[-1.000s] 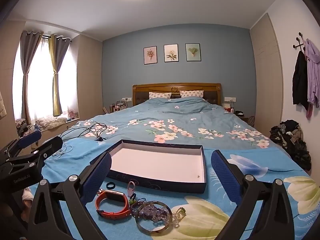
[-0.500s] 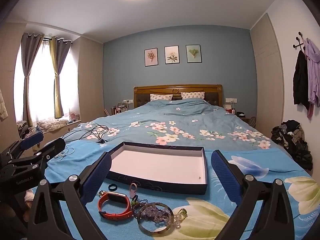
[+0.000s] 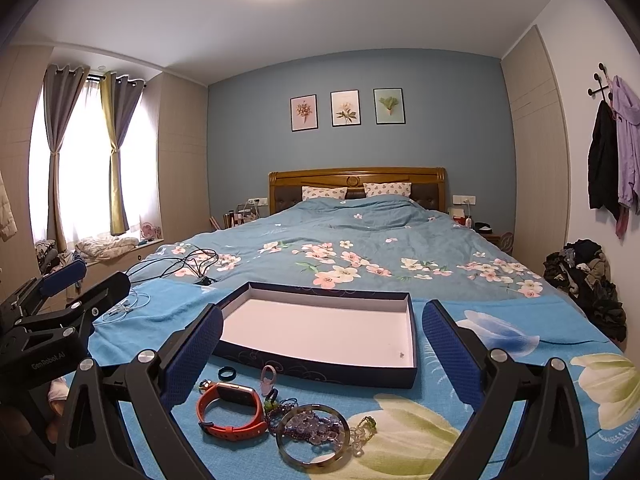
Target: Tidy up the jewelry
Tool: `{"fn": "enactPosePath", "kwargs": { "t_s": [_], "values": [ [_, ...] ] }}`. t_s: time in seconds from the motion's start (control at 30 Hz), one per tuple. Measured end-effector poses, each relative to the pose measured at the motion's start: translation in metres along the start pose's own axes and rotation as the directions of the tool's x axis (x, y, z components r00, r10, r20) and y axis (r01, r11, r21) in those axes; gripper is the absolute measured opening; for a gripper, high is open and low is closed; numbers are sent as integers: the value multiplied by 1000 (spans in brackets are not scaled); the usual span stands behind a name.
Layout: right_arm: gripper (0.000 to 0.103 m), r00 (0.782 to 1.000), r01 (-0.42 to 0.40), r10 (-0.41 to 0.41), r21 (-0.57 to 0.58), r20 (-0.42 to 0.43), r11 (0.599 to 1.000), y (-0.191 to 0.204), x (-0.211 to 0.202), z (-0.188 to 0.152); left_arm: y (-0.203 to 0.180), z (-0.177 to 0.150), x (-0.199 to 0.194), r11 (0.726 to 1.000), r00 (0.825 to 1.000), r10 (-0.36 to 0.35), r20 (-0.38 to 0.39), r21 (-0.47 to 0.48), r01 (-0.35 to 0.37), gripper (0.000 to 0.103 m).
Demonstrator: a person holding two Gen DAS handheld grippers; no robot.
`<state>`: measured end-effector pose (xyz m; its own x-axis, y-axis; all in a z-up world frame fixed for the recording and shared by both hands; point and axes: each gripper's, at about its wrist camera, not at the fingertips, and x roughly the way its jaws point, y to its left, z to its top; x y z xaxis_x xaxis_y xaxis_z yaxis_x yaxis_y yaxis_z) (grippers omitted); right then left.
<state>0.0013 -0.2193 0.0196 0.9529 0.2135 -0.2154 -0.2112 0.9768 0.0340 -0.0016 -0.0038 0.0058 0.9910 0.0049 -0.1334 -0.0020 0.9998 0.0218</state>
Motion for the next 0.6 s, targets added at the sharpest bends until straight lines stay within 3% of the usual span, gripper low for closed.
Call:
{"fn": "enactPosePath", "kwargs": {
  "t_s": [0.6],
  "values": [
    [96, 1000, 5, -5, 7, 2, 1000, -1, -2, -1, -4, -4, -5, 1000, 1000, 3, 9, 7, -3, 97]
  ]
}}
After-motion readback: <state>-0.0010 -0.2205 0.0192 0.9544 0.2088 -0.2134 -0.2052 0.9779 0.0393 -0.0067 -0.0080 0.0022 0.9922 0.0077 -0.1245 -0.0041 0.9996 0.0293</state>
